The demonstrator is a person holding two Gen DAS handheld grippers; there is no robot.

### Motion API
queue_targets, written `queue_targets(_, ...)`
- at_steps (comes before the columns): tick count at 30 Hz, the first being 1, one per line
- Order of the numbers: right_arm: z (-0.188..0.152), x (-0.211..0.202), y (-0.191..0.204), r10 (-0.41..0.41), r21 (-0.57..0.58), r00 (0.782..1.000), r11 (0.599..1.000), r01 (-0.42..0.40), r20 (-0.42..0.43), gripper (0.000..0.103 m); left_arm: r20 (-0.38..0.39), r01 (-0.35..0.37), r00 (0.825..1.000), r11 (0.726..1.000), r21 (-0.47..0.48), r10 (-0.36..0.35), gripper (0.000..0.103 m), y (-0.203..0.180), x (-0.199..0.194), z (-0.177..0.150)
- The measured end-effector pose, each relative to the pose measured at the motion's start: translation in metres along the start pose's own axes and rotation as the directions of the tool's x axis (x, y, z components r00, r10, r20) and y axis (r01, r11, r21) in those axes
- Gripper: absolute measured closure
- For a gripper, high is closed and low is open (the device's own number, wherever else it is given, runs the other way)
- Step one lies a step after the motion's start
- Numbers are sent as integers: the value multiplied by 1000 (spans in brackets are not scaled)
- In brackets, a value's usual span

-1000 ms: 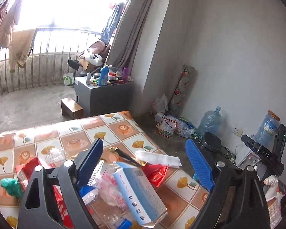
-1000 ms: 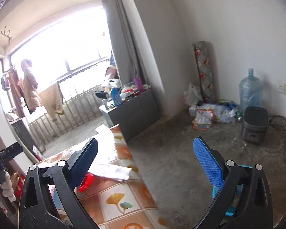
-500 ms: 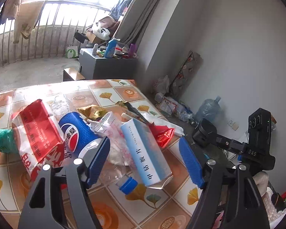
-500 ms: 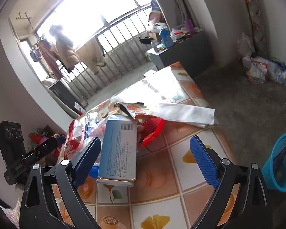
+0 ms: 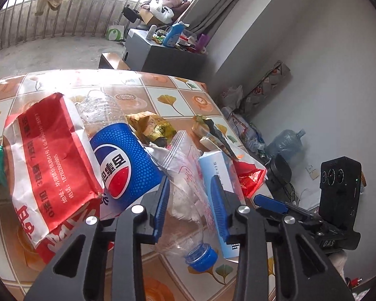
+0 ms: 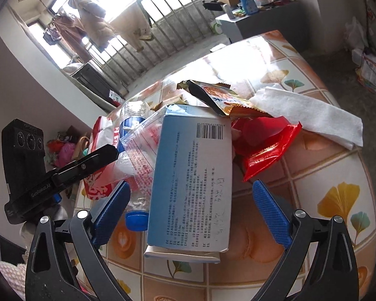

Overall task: Collect trash
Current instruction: 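Grasp the medicine box with the right gripper while the left gripper grasps a plastic bag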

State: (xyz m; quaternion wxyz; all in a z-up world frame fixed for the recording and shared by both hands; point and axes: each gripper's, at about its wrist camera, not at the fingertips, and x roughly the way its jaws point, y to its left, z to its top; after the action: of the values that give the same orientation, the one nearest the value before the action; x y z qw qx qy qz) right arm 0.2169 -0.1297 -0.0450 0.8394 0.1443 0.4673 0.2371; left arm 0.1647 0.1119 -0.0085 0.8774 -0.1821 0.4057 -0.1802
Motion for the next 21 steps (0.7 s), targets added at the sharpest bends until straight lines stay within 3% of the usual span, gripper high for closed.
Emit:
queue_targets(6, -2, 8, 3, 6, -23, 999, 1000, -6, -39, 9, 8, -35, 999, 999, 21, 35, 70, -1, 5, 12)
queue_targets(11, 2, 13, 5, 3, -35, 998, 999, -5, -56, 9, 17, -83, 996, 988, 126, 82, 70, -12, 14, 29)
queue_targets(15, 3, 15, 8, 4, -50, 998, 999, -7, -64, 9, -77, -78, 993, 979, 188, 94, 70, -10, 39, 45)
queue_targets(18, 3, 16, 9, 7, -50, 998, 999, -10, -66, 9, -170, -38, 983, 988, 148, 63, 70, 0, 53, 53)
queue_targets(21, 2, 19, 8, 23, -36, 998, 999, -25, -65, 9, -196, 3, 980, 992, 127, 22, 70, 2, 50, 52)
